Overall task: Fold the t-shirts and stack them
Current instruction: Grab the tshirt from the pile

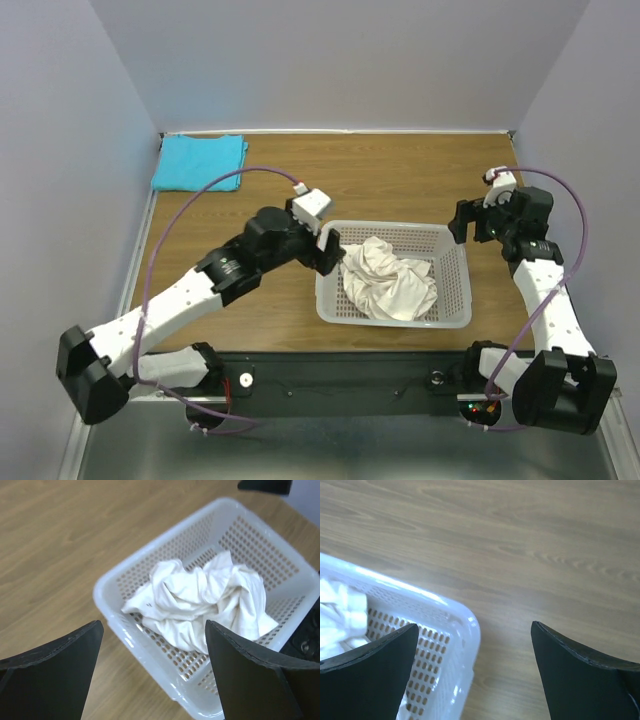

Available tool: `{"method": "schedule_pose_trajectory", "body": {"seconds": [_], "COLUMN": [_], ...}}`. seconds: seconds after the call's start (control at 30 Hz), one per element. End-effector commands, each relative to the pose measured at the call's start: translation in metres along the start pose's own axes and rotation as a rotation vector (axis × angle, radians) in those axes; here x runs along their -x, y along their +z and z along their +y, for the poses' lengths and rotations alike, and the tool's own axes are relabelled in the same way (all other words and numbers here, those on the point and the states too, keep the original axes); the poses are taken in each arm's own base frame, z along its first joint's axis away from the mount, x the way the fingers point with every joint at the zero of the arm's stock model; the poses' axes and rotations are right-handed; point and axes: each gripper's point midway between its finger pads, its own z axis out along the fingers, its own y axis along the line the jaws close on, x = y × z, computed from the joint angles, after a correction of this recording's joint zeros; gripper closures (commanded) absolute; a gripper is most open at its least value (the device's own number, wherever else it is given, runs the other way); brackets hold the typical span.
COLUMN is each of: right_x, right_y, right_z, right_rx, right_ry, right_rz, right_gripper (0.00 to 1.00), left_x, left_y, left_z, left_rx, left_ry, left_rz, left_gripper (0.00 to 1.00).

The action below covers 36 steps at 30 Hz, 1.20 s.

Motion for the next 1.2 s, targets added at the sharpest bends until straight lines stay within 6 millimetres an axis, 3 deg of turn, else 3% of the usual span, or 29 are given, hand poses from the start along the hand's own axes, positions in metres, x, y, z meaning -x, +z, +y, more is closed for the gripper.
{"method": "schedule_pose_trajectory", "body": {"seconds": [0.0, 0.1, 0.27, 0.4, 0.5, 0.7, 0.8, 0.87, 0.9, 0.93, 1.0, 1.03, 1.07, 1.1, 1.17], "right_x": [-0.011, -0.027, -0.028, -0.032, -0.032, -0.032, -0.031, -0.031, -0.031, -0.031, -0.030, -0.030, -0.030, -0.029, -0.029], "right_y": [-0.007, -0.007, -0.008, -0.006, -0.007, -0.008, -0.008, -0.007, -0.007, -0.007, -0.008, -0.009, -0.009, -0.009, -0.009], "right_z": [0.006, 0.002, 0.005, 0.004, 0.006, 0.005, 0.006, 0.005, 0.005, 0.005, 0.003, 0.003, 0.003, 0.003, 0.003], "right_rx": [0.107, 0.124, 0.152, 0.151, 0.160, 0.152, 0.156, 0.156, 0.158, 0.153, 0.147, 0.143, 0.143, 0.141, 0.141], "right_ry": [0.063, 0.104, 0.101, 0.104, 0.100, 0.097, 0.097, 0.098, 0.100, 0.100, 0.099, 0.097, 0.095, 0.093, 0.095], "right_rz": [-0.021, -0.001, -0.009, 0.002, -0.002, -0.003, -0.004, -0.003, -0.003, -0.003, -0.004, -0.007, -0.007, -0.009, -0.009], "right_gripper": [0.00, 0.00, 0.00, 0.00, 0.00, 0.00, 0.00, 0.00, 0.00, 0.00, 0.00, 0.00, 0.00, 0.00, 0.00], "left_x": [-0.026, -0.042, -0.053, -0.060, -0.079, -0.123, -0.133, -0.135, -0.135, -0.125, -0.097, -0.053, -0.026, 0.031, 0.096], "left_y": [0.024, 0.044, 0.078, 0.116, 0.138, 0.162, 0.167, 0.169, 0.169, 0.169, 0.165, 0.156, 0.149, 0.131, 0.105], "left_z": [-0.011, -0.029, -0.070, -0.104, -0.124, -0.132, -0.132, -0.131, -0.131, -0.127, -0.124, -0.119, -0.117, -0.113, -0.103], "left_rx": [0.084, 0.062, -0.003, -0.064, -0.126, -0.124, -0.113, -0.119, -0.116, -0.082, -0.047, 0.007, 0.031, 0.068, 0.104], "left_ry": [0.073, 0.089, 0.111, 0.153, 0.185, 0.265, 0.281, 0.304, 0.306, 0.306, 0.307, 0.307, 0.294, 0.286, 0.274], "left_rz": [0.124, 0.188, 0.236, 0.274, 0.335, 0.459, 0.483, 0.488, 0.489, 0.465, 0.398, 0.292, 0.227, 0.101, -0.032], "left_gripper": [0.06, 0.06, 0.06, 0.06, 0.06, 0.06, 0.18, 0.45, 0.68, 1.00, 1.00, 1.00, 1.00, 1.00, 1.00]}}
